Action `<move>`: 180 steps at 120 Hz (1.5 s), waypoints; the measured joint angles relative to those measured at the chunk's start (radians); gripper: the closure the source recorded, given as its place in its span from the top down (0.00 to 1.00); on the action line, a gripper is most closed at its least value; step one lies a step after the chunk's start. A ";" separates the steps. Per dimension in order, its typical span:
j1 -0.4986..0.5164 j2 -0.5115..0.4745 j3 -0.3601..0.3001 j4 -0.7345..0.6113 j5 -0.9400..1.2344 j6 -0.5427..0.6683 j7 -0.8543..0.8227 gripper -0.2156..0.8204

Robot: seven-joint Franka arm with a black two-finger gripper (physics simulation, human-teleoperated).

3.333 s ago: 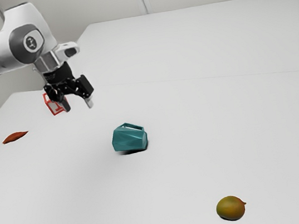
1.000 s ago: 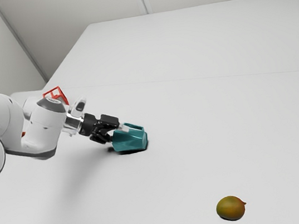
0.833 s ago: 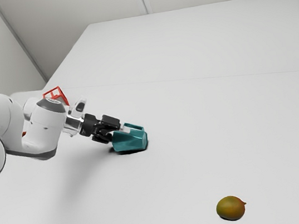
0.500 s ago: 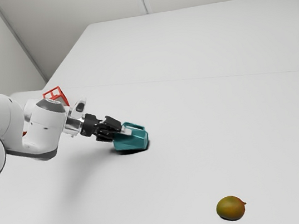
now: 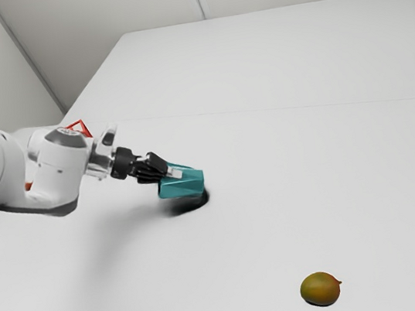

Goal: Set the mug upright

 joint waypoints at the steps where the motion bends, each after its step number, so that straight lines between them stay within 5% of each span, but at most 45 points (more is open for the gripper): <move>1: -0.001 -0.004 0.000 -0.001 0.001 0.000 0.001 0.06; 25: -0.050 -0.096 -0.006 -0.004 0.062 0.057 0.005 0.04; 50: -0.117 -0.170 -0.013 0.002 0.393 0.148 -0.055 0.03; 106: -0.168 -0.157 -0.070 0.062 1.027 0.172 -0.241 0.03; 180: -0.242 -0.087 -0.084 0.049 1.193 0.122 -0.459 0.03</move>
